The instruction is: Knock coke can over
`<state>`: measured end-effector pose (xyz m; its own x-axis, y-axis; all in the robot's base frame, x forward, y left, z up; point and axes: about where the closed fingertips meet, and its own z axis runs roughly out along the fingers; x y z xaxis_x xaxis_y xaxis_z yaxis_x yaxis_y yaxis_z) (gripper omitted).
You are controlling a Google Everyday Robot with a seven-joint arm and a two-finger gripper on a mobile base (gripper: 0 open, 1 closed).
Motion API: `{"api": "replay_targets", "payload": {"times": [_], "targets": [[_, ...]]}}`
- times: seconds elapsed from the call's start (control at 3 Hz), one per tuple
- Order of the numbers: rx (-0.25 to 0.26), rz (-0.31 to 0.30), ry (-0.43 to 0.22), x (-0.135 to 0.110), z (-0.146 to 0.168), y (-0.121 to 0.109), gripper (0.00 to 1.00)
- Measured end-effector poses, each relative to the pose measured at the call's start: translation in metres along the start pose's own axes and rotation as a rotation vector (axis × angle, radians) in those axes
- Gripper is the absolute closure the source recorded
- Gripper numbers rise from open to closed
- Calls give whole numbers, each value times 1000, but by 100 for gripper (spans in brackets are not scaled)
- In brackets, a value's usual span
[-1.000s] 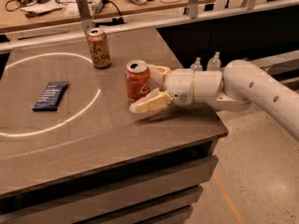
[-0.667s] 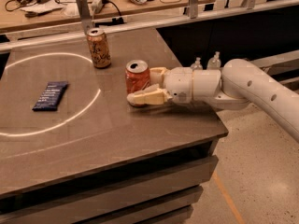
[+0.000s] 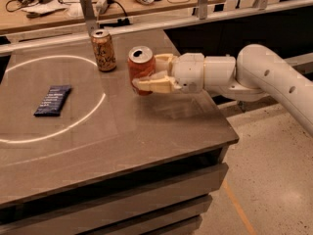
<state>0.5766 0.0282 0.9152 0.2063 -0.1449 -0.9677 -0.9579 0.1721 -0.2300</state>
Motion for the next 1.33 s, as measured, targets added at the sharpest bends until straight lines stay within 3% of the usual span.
{"api": "replay_targets", "payload": {"times": [0.33,0.67,1.0,1.33], "targets": [[13,-284,-15,-40,-2,-16,100],[18,-378,-18,-48,-2,-20,100],[17,-375,-19,-48,-2,-20,100],[15,-495,4,-49,1,-17,100]]}}
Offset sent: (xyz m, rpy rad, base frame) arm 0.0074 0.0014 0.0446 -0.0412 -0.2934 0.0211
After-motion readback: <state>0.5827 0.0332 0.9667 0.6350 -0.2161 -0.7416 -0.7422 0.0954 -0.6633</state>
